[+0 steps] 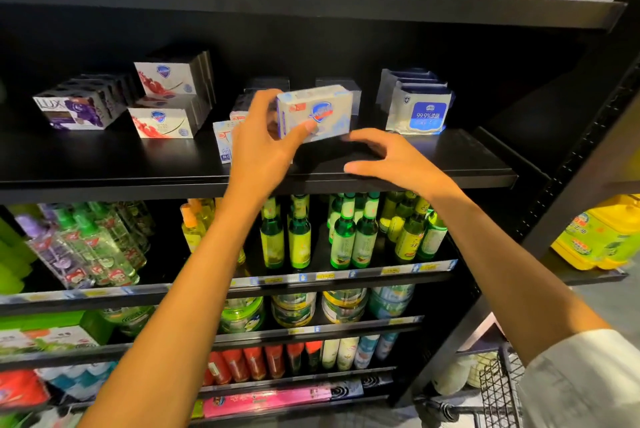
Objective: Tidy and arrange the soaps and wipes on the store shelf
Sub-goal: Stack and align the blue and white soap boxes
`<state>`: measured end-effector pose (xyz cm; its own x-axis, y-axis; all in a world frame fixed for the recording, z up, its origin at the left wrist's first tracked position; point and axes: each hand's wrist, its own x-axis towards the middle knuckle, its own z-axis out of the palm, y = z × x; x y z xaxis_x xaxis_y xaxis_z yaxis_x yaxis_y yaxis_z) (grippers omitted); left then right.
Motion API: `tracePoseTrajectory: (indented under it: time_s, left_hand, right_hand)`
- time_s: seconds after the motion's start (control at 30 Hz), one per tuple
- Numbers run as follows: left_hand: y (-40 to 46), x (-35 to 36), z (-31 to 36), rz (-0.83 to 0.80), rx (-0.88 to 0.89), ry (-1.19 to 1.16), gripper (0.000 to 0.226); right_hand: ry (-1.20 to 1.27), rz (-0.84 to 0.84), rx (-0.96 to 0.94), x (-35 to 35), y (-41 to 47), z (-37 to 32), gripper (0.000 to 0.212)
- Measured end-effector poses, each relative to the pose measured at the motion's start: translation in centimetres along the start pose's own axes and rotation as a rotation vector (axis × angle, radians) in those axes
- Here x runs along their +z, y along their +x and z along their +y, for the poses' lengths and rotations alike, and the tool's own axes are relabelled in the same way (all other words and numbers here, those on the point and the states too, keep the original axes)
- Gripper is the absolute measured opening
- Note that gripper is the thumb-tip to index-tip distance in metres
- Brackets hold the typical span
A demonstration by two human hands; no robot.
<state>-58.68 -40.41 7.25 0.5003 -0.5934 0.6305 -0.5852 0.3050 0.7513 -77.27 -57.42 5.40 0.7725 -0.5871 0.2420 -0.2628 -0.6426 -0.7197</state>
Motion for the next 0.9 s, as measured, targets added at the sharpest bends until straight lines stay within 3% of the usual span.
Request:
tracePoseTrajectory:
  time_s: [0.2, 0.4, 0.77, 0.83, 0.9]
  left_hand:
    - [2.9, -6.0, -0.3, 0.044, -0.015, 0.134, 0.049]
    - [4.9, -8.0, -2.8, 0.049, -0.054, 0.304, 0.05]
    - [4.9, -8.3, -5.0, -0.029, -0.163, 0.264, 0.071]
    - [4.6, -8.5, -4.7, -0.02, -0.116, 0.323, 0.068]
    - [3.7, -8.4, -3.9, 0.058, 0.047, 0.449, 0.061]
  right_hand:
    - [-0.309, -0.123, -0.103, 1.0, 0.2, 0.4, 0.065]
    - [-0.348, -0.112, -0.106, 0.9, 0.3, 0.4, 0.062]
    - [-0.352, -0.118, -0.103, 1.0, 0.3, 0.3, 0.058]
    - [-0.314, -0.107, -0.084, 1.0, 0.2, 0.2, 0.053]
    - [-0.249, -0.09, -0.049, 1.0, 0.3, -0.2, 0.048]
